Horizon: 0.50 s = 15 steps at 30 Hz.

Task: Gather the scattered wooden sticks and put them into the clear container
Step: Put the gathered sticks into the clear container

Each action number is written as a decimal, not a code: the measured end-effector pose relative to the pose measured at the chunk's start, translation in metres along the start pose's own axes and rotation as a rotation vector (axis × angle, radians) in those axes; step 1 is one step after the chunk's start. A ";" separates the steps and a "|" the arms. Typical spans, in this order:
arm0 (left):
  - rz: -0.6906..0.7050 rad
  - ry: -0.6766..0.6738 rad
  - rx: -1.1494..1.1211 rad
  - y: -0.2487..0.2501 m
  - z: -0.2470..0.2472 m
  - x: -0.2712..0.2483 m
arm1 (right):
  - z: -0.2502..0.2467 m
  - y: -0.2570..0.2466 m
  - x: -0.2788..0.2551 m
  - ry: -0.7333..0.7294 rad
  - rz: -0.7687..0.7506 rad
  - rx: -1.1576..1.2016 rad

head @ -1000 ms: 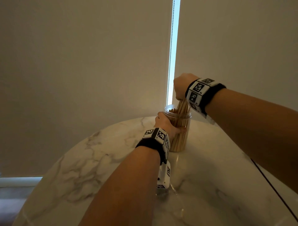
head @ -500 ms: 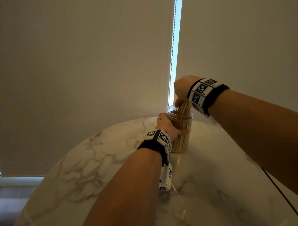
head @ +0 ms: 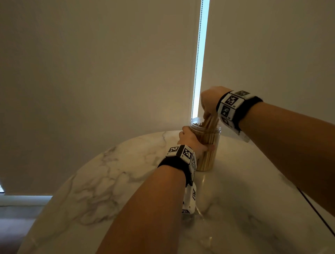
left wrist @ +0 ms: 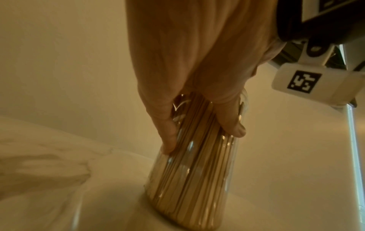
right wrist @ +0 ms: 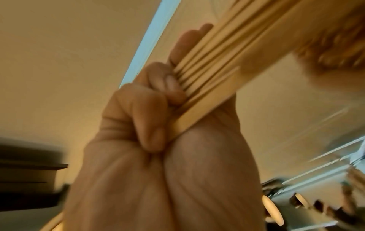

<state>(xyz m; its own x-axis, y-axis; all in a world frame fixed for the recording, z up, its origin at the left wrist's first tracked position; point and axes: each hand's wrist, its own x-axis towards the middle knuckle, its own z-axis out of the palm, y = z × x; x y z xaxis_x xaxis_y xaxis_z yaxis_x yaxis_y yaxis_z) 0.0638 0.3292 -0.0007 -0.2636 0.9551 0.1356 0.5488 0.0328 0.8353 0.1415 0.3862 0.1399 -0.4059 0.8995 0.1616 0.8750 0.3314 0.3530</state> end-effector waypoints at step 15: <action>-0.018 0.008 -0.025 -0.001 0.002 -0.003 | 0.022 -0.003 -0.008 -0.103 0.025 0.314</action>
<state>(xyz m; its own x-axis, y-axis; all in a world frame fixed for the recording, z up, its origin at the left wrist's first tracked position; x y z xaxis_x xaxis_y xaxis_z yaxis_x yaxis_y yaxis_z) 0.0661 0.3266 -0.0031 -0.2799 0.9519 0.1250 0.5241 0.0424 0.8506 0.1479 0.3845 0.1178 -0.3684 0.9273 0.0668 0.9295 0.3659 0.0465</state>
